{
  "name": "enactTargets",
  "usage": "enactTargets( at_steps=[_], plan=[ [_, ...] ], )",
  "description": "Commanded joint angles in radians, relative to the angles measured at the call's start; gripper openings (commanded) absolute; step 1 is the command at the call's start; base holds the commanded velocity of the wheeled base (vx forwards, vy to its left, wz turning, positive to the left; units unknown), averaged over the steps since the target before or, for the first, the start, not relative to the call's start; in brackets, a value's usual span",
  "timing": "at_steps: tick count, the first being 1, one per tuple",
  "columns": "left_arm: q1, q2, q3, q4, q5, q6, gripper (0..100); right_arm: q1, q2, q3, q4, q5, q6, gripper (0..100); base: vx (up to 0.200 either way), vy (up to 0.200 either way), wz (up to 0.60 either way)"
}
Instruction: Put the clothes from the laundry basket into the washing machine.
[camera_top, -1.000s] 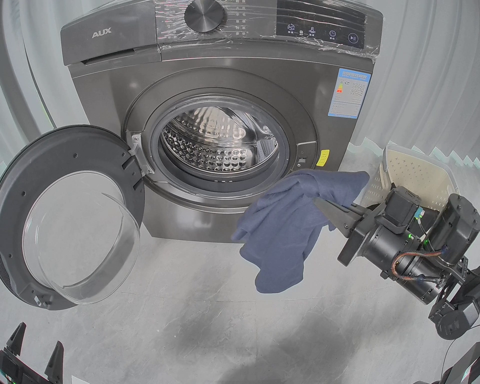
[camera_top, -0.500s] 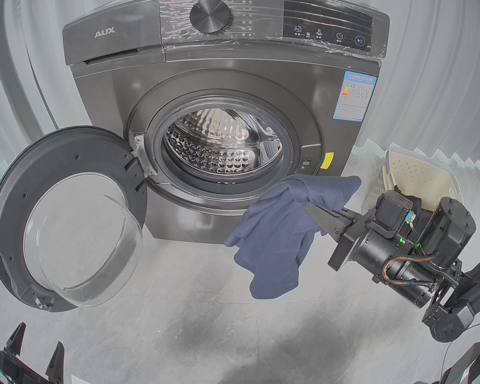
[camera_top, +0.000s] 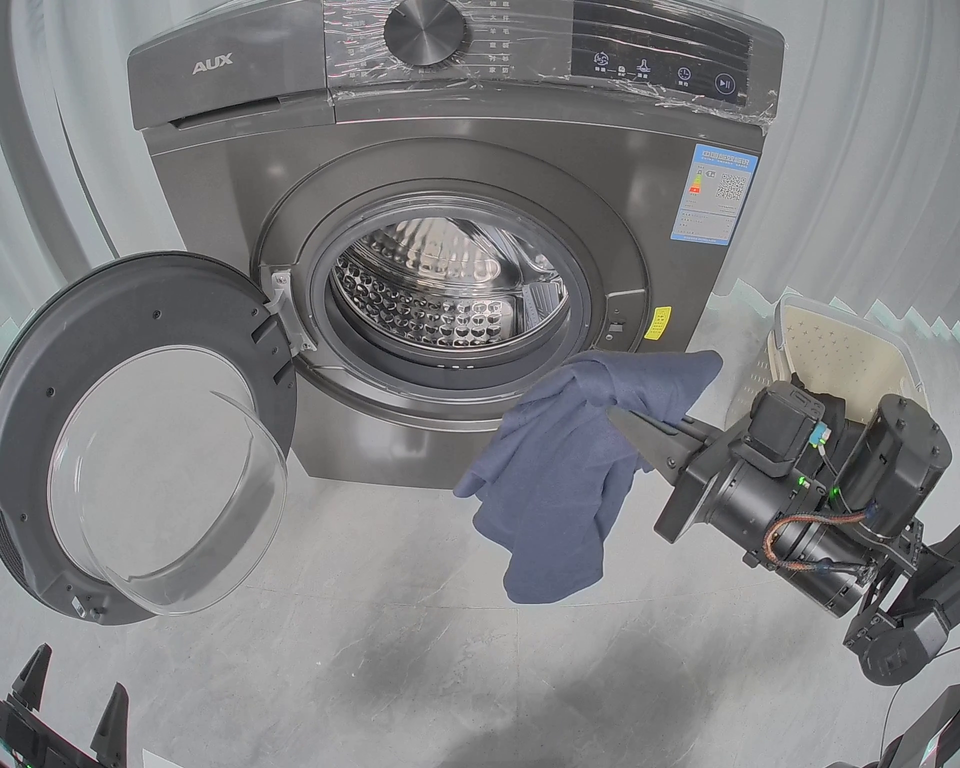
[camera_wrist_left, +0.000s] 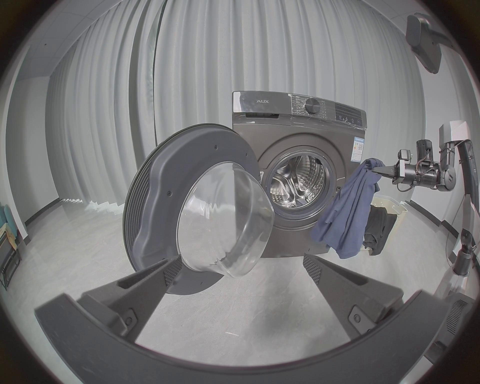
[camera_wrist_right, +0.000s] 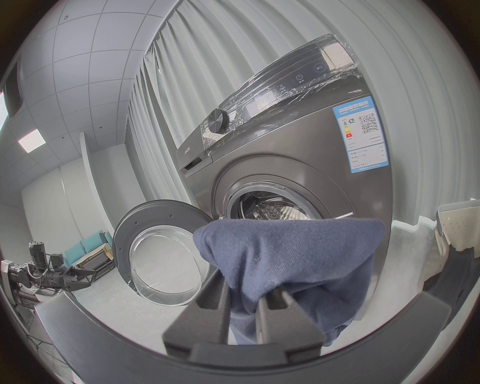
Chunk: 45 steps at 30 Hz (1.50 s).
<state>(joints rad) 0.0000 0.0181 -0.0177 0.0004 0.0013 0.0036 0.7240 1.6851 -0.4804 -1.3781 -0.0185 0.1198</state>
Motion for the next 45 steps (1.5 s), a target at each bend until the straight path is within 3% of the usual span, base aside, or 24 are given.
enactTargets(
  at_steps=[1,6,11,15,17,19,20,24,26,28,29,30,34,38,43,45],
  plan=[
    [0.003,-0.013,0.018,0.000,0.000,0.004,100,0.014,0.002,-0.003,0.001,0.000,0.000,0,0.000,0.000,0.00],
    [0.003,-0.013,0.018,0.000,-0.001,0.001,100,0.040,0.024,-0.014,0.001,-0.020,0.000,0,0.000,0.000,0.00],
    [0.003,-0.018,0.018,-0.002,-0.009,0.022,100,0.067,0.077,-0.113,0.001,-0.041,0.001,0,0.000,0.000,0.00],
    [0.000,-0.018,0.018,-0.005,-0.015,0.018,100,0.078,0.116,-0.172,-0.001,-0.057,0.026,0,0.000,0.000,0.00],
    [0.005,-0.013,-0.031,-0.042,-0.033,-0.037,100,0.089,0.136,-0.211,0.001,-0.063,0.041,0,0.000,0.000,0.00],
    [0.008,0.065,-0.208,-0.074,-0.076,-0.128,100,0.089,0.156,-0.242,0.004,-0.063,0.041,0,0.000,0.000,0.00],
    [0.005,0.105,-0.251,-0.074,-0.099,-0.129,100,0.087,0.165,-0.254,0.010,-0.063,0.041,0,0.000,0.000,0.00],
    [-0.005,0.241,-0.254,-0.069,-0.222,-0.106,100,0.078,0.209,-0.302,0.028,-0.066,0.041,0,0.000,0.000,0.00],
    [-0.002,0.339,-0.197,-0.091,-0.313,-0.053,100,0.078,0.234,-0.326,0.030,-0.064,0.043,0,0.000,0.000,0.00],
    [-0.002,0.387,-0.169,-0.114,-0.336,-0.022,100,0.083,0.237,-0.333,0.025,-0.063,0.043,0,0.000,0.000,0.00],
    [0.005,0.473,-0.127,-0.189,-0.368,0.026,100,0.089,0.245,-0.334,0.022,-0.057,0.050,0,0.000,0.000,0.00],
    [0.000,0.522,-0.110,-0.243,-0.382,0.044,100,0.091,0.251,-0.337,0.019,-0.052,0.060,0,0.000,0.000,0.00],
    [-0.025,0.700,-0.119,-0.418,-0.438,0.047,100,0.091,0.272,-0.371,0.013,-0.043,0.081,0,0.000,0.000,0.00],
    [-0.086,0.830,-0.150,-0.493,-0.446,0.044,100,0.091,0.272,-0.418,0.013,-0.044,0.084,0,0.000,0.000,0.00],
    [-0.230,1.005,-0.188,-0.545,-0.437,0.013,100,0.094,0.272,-0.437,0.017,-0.052,0.092,0,0.000,0.000,0.00],
    [-0.293,1.079,-0.200,-0.596,-0.434,-0.011,100,0.094,0.272,-0.434,0.013,-0.057,0.092,0,0.000,0.000,0.00]
  ],
)
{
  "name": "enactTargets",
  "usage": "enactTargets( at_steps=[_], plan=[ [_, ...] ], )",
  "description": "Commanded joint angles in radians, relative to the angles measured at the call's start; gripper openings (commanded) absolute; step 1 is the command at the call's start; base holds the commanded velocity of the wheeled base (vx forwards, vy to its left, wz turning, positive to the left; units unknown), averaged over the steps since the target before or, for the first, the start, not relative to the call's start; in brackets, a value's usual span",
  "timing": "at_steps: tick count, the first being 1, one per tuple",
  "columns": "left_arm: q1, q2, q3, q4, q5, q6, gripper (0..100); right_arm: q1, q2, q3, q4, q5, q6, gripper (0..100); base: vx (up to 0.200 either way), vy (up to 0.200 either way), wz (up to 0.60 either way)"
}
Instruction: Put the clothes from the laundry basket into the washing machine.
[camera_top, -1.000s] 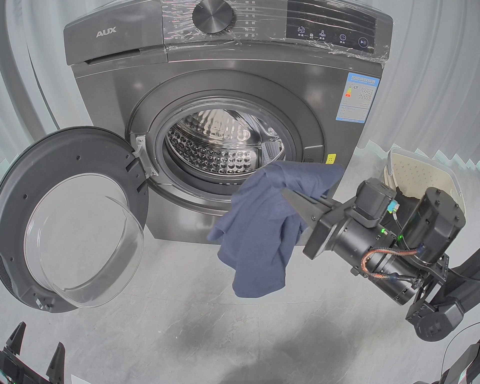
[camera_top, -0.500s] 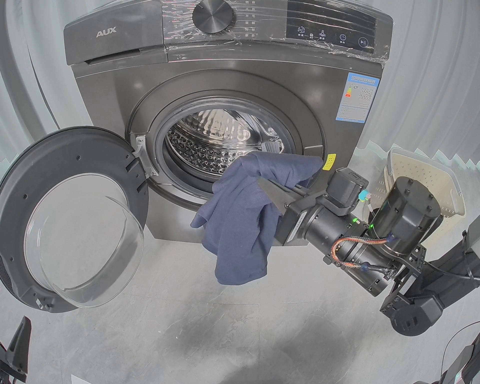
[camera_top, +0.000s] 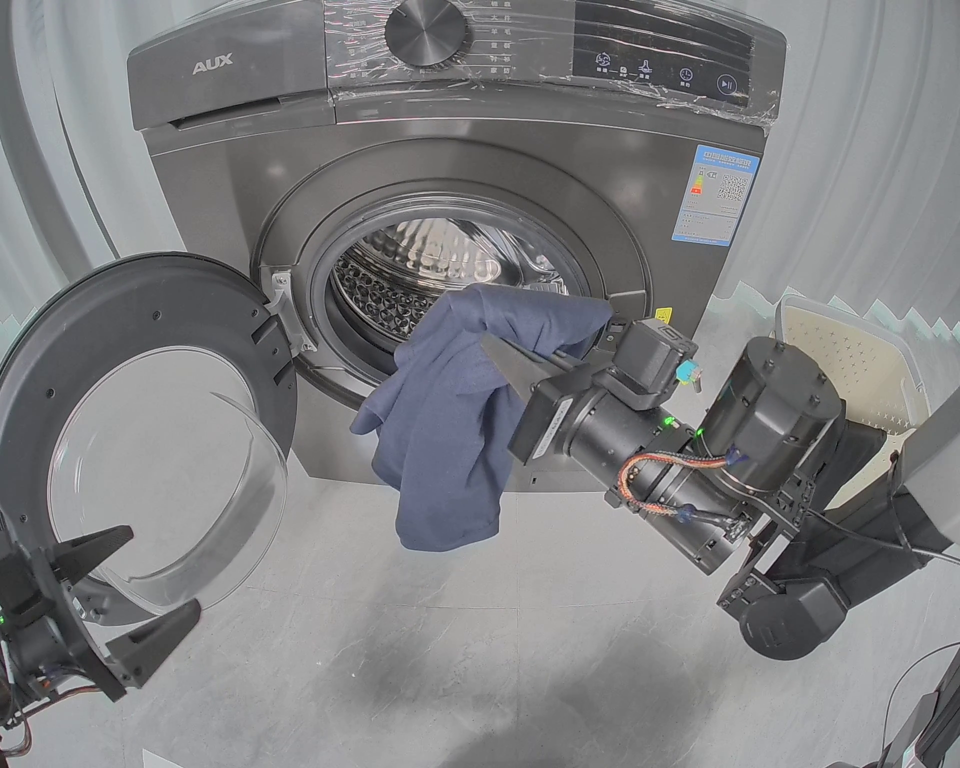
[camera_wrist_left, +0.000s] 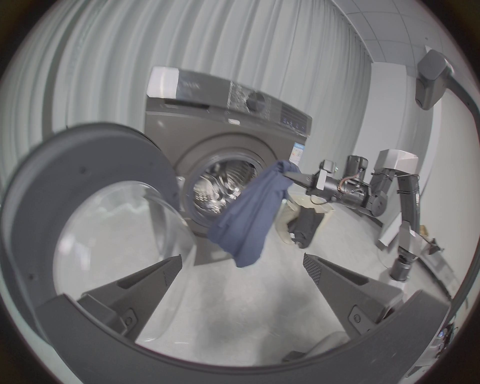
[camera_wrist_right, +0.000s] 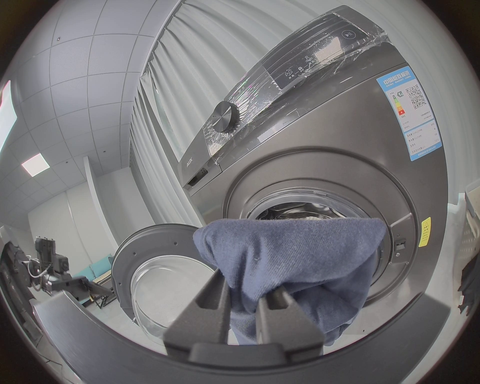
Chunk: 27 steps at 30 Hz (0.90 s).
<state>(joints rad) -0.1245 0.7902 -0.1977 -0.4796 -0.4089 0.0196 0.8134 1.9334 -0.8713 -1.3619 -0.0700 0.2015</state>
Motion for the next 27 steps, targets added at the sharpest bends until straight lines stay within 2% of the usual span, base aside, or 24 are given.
enactTargets(
  at_steps=[1,6,9,15,17,24,27],
  plan=[
    [-0.188,0.334,-0.028,-0.131,-0.021,-0.036,100,0.003,0.024,-0.043,-0.005,-0.005,0.012,0,0.000,0.000,0.00],
    [-0.284,0.474,-0.066,-0.212,0.036,-0.066,100,-0.008,0.021,-0.041,-0.005,-0.007,0.012,0,0.000,0.000,0.00],
    [-0.293,0.569,-0.097,-0.261,0.062,-0.073,100,-0.011,0.019,-0.037,-0.005,-0.008,0.012,0,0.000,0.000,0.00],
    [-0.294,0.707,-0.147,-0.352,0.062,-0.092,100,-0.005,0.021,-0.035,-0.005,-0.022,0.012,0,0.000,0.000,0.00],
    [-0.294,0.707,-0.147,-0.352,0.062,-0.092,100,-0.005,0.021,-0.035,-0.005,-0.022,0.012,0,0.000,0.000,0.00],
    [-0.294,0.833,-0.204,-0.356,0.050,-0.132,100,0.003,0.018,-0.035,-0.005,-0.022,0.007,0,0.000,0.000,0.00],
    [-0.300,0.870,-0.215,-0.364,0.030,-0.132,100,0.004,0.018,-0.035,-0.005,-0.022,0.007,0,0.000,0.000,0.00]
  ],
)
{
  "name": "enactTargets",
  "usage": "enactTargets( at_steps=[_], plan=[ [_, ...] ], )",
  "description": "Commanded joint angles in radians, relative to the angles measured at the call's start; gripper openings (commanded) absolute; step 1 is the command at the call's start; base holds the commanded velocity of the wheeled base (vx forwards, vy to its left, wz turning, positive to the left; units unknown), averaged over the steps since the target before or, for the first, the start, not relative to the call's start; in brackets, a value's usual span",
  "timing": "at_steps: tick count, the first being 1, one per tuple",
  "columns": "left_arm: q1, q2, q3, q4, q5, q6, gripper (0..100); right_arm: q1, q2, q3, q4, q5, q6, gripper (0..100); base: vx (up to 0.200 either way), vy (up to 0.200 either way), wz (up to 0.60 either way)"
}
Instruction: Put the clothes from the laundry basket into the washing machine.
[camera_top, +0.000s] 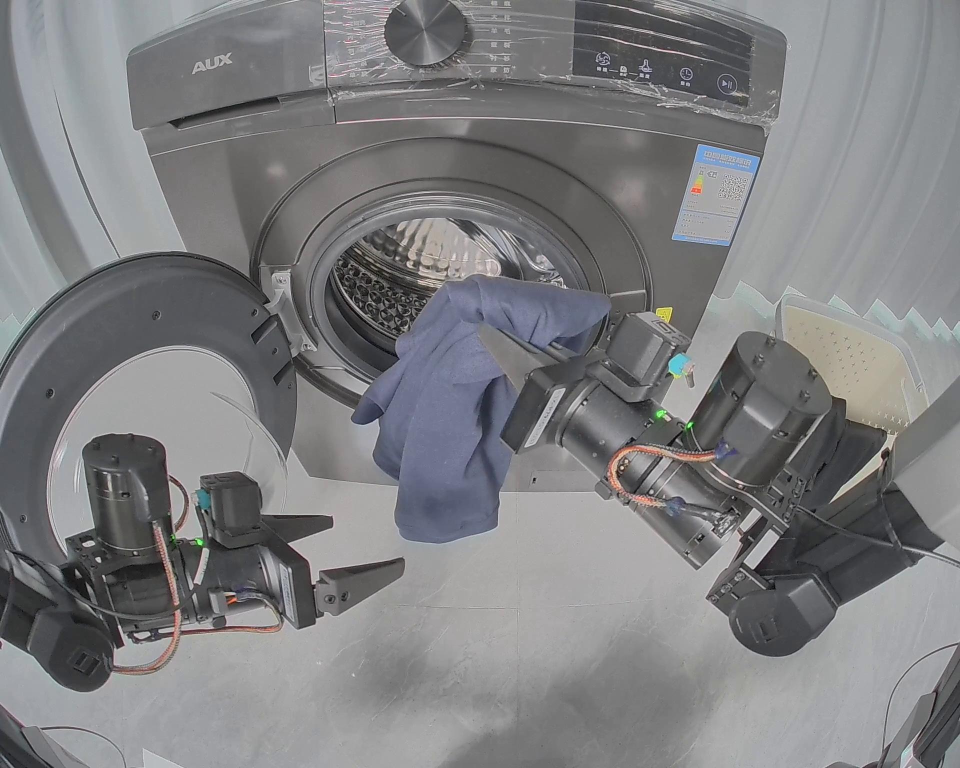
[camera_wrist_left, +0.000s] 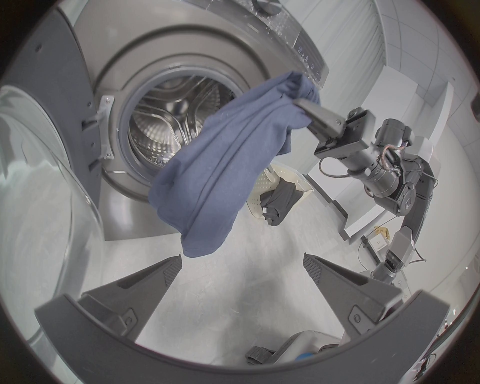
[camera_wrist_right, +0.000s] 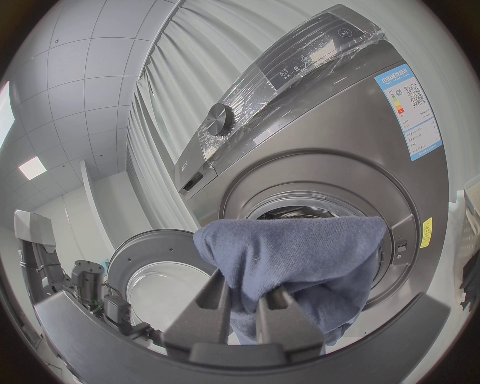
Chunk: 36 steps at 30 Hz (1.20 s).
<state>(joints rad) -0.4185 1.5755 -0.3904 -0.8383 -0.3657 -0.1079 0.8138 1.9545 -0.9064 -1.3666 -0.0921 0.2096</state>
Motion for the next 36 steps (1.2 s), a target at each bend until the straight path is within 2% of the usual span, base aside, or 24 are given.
enactTargets(
  at_steps=[1,11,16,25,36],
  plan=[
    [-0.008,0.090,-0.027,-0.008,-0.015,-0.006,100,0.004,-0.003,0.000,0.000,-0.001,-0.001,0,0.000,0.000,0.00],
    [0.003,0.255,-0.117,-0.077,-0.016,-0.018,100,0.007,-0.006,0.009,-0.019,0.000,-0.006,0,0.000,0.000,0.00],
    [0.015,0.322,-0.137,-0.151,-0.005,-0.041,100,0.019,-0.008,0.015,-0.022,0.000,-0.006,0,0.000,0.000,0.00],
    [0.038,0.411,-0.188,-0.196,-0.002,-0.041,100,0.030,-0.011,0.020,-0.022,0.000,-0.007,0,0.000,0.000,0.00],
    [0.026,0.497,-0.239,-0.248,0.005,-0.039,100,0.034,-0.014,0.018,-0.022,-0.001,-0.007,0,0.000,0.000,0.00]
  ],
)
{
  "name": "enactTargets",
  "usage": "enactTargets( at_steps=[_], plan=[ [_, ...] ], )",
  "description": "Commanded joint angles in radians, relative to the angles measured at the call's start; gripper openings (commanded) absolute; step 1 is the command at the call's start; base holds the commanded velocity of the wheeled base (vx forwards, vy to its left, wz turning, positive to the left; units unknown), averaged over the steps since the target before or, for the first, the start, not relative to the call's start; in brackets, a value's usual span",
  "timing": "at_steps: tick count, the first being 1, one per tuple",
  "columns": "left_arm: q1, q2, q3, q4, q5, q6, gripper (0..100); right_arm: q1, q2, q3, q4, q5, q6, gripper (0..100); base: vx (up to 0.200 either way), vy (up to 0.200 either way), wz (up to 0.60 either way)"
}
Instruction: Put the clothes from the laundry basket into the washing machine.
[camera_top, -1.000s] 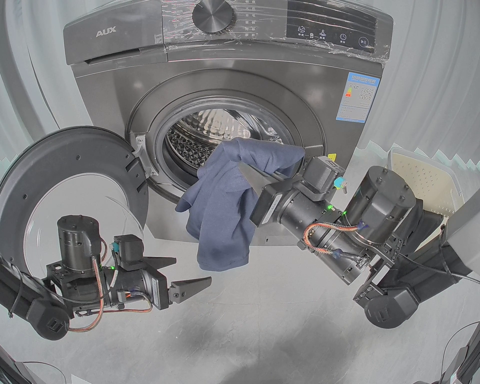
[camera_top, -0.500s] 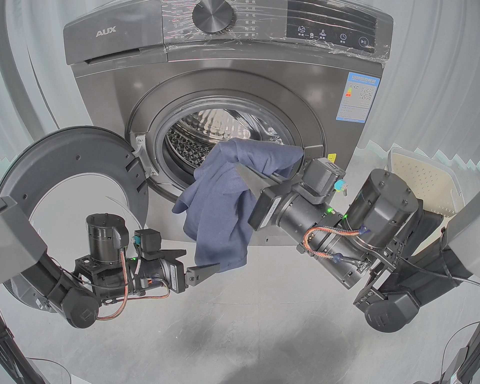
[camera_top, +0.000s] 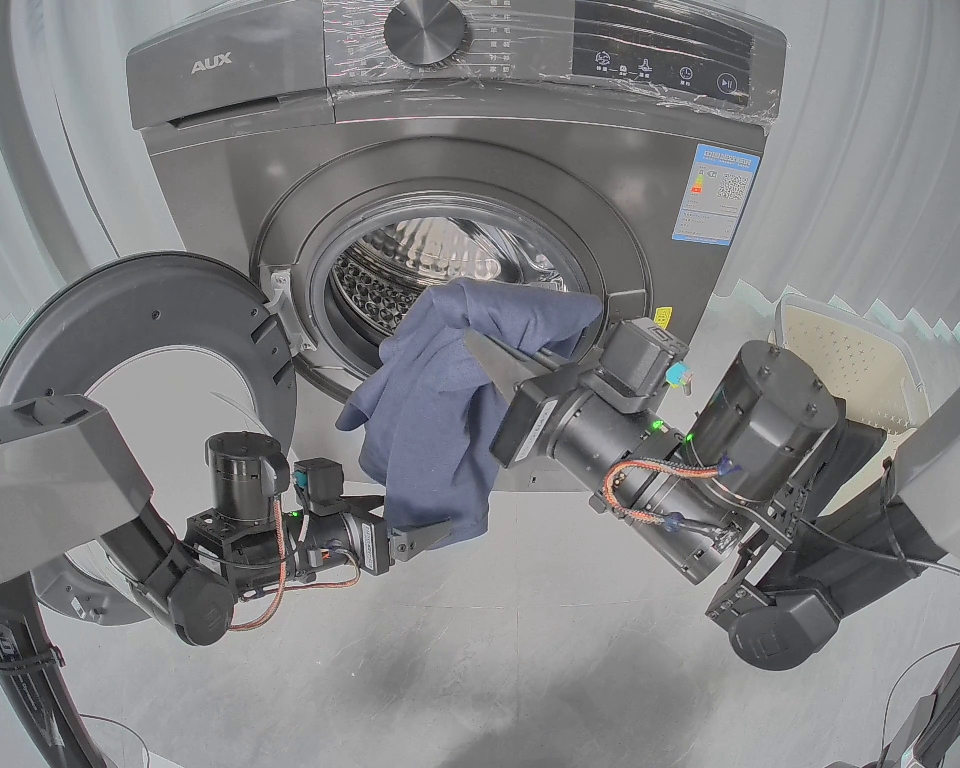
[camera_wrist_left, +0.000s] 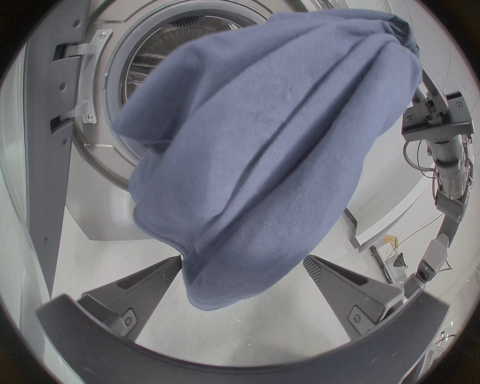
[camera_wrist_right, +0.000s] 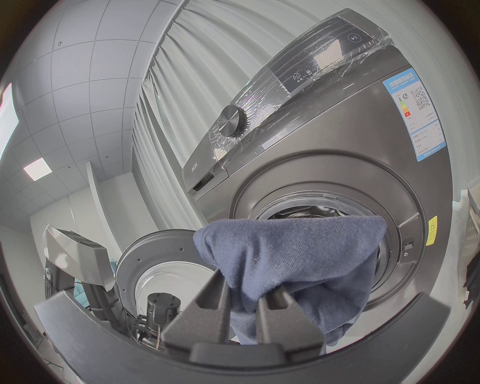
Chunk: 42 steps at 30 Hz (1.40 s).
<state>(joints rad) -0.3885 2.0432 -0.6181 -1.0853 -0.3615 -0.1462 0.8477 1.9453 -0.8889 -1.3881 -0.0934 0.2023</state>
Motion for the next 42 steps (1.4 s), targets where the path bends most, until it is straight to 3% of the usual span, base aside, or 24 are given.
enactTargets(
  at_steps=[1,13,14,24,30,37,41,42],
  plan=[
    [-0.006,0.031,-0.014,-0.002,0.001,0.000,100,0.001,-0.006,0.002,0.000,0.000,0.000,0,0.000,0.000,0.00],
    [-0.021,0.058,0.001,-0.062,0.003,0.000,100,0.002,-0.006,0.002,-0.002,0.000,-0.001,0,0.000,0.000,0.00],
    [-0.021,0.060,0.001,-0.064,0.003,0.000,0,0.001,-0.006,0.002,-0.002,0.000,-0.001,0,0.000,0.000,0.00],
    [-0.079,0.068,0.086,-0.211,0.003,-0.001,0,-0.004,-0.005,0.007,0.000,0.000,-0.003,0,0.000,0.000,0.00],
    [-0.142,-0.017,0.305,-0.467,0.039,0.004,0,-0.016,0.006,0.031,0.003,0.000,-0.006,0,0.000,0.000,0.00],
    [-0.179,-0.216,0.359,-0.466,0.044,-0.009,0,-0.015,0.041,0.065,0.003,0.000,-0.006,0,0.000,0.000,0.00],
    [-0.176,-0.242,0.359,-0.467,0.045,-0.033,0,-0.012,0.046,0.102,0.003,0.001,-0.015,0,0.000,0.000,0.00],
    [-0.171,-0.265,0.351,-0.466,0.044,-0.055,0,-0.012,0.050,0.119,0.006,0.003,-0.017,0,0.000,0.000,0.00]
  ],
)
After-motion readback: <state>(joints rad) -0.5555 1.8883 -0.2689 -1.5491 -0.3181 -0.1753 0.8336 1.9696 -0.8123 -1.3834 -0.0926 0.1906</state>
